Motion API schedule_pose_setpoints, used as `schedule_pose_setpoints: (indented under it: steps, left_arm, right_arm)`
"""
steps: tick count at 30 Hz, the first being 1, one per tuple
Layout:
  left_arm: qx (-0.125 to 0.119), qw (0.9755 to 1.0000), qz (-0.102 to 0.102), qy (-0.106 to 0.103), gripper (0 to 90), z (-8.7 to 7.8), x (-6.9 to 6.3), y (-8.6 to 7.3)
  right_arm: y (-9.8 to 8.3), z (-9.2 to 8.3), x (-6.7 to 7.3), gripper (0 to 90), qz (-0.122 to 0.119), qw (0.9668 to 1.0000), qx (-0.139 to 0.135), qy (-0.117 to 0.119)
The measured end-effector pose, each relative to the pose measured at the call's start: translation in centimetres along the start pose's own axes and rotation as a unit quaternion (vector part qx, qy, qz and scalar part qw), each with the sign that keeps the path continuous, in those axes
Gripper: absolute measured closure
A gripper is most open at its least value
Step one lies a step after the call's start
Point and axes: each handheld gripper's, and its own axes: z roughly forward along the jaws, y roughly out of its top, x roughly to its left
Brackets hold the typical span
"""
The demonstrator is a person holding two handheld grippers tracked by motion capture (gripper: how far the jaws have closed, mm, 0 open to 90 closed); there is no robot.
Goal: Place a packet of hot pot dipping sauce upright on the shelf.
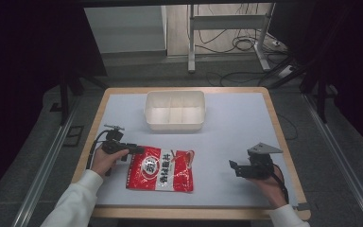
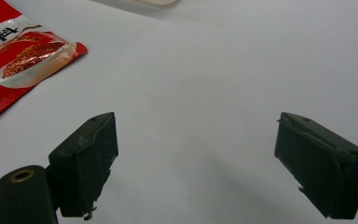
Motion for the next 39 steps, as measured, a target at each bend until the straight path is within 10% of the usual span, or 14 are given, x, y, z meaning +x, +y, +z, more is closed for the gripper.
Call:
schedule_pose_setpoints:
  steps: [10,39]
  left_arm:
    - [0.006,0.9992,-0.01,-0.038,40.8,0.4,-0.1,-0.6]
    - [0.034,0.9983,0.035,-0.032,82.8,0.3,-4.1,0.4]
  right_arm:
    - [0.0,0.0,-0.2,13.2,0.005,1.0,0.0,-0.005]
    - [0.0,0.1,-0.3,14.9,0.007,0.9998,0.008,-0.019]
